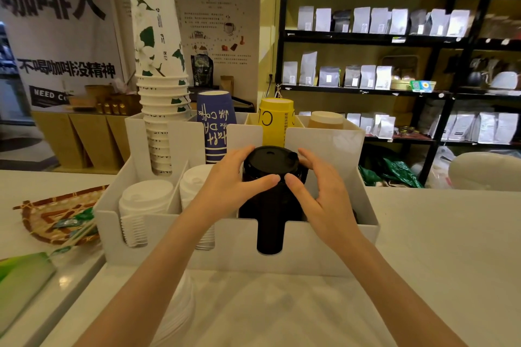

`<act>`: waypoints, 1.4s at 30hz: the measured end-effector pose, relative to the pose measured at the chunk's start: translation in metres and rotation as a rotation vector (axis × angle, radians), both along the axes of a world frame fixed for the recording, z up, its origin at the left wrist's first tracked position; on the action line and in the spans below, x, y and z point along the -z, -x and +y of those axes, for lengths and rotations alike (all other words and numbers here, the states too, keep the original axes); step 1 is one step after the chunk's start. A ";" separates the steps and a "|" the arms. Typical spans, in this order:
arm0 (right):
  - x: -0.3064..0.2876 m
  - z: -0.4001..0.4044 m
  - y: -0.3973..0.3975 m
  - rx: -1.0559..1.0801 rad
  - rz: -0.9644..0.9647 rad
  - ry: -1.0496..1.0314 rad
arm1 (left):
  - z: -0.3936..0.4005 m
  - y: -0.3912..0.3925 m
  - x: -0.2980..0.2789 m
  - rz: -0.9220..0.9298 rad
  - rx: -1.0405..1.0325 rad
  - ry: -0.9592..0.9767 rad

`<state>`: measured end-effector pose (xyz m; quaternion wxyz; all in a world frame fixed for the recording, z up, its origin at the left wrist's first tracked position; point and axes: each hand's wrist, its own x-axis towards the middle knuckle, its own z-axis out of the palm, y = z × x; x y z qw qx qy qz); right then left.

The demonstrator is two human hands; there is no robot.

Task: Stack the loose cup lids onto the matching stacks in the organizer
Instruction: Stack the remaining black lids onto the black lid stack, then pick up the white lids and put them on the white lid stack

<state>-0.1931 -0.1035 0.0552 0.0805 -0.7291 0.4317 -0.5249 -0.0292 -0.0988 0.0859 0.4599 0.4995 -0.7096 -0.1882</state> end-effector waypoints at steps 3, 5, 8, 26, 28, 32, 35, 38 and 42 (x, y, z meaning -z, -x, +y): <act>0.001 0.001 -0.001 0.009 0.030 0.026 | 0.004 0.003 -0.002 -0.026 0.022 0.023; 0.000 0.001 -0.001 0.021 0.047 0.025 | 0.005 0.004 -0.001 -0.014 0.049 0.009; -0.007 0.003 0.002 0.006 0.085 -0.020 | 0.006 0.004 0.007 0.044 0.077 -0.048; 0.057 0.082 -0.087 -0.432 0.246 -0.071 | 0.068 -0.074 0.018 0.296 0.036 -0.253; 0.073 0.085 -0.092 -0.472 0.411 -0.192 | 0.086 -0.091 0.029 0.291 -0.073 -0.242; 0.086 0.084 -0.097 -0.523 0.568 -0.265 | 0.120 -0.113 0.060 0.102 -0.214 -0.190; 0.090 0.083 -0.097 -0.543 0.582 -0.311 | 0.138 -0.122 0.078 -0.095 -0.212 -0.249; 0.093 0.081 -0.098 -0.547 0.591 -0.345 | 0.143 -0.125 0.091 -0.278 -0.230 -0.307; 0.095 0.081 -0.098 -0.547 0.565 -0.361 | 0.140 -0.125 0.103 -0.405 -0.243 -0.365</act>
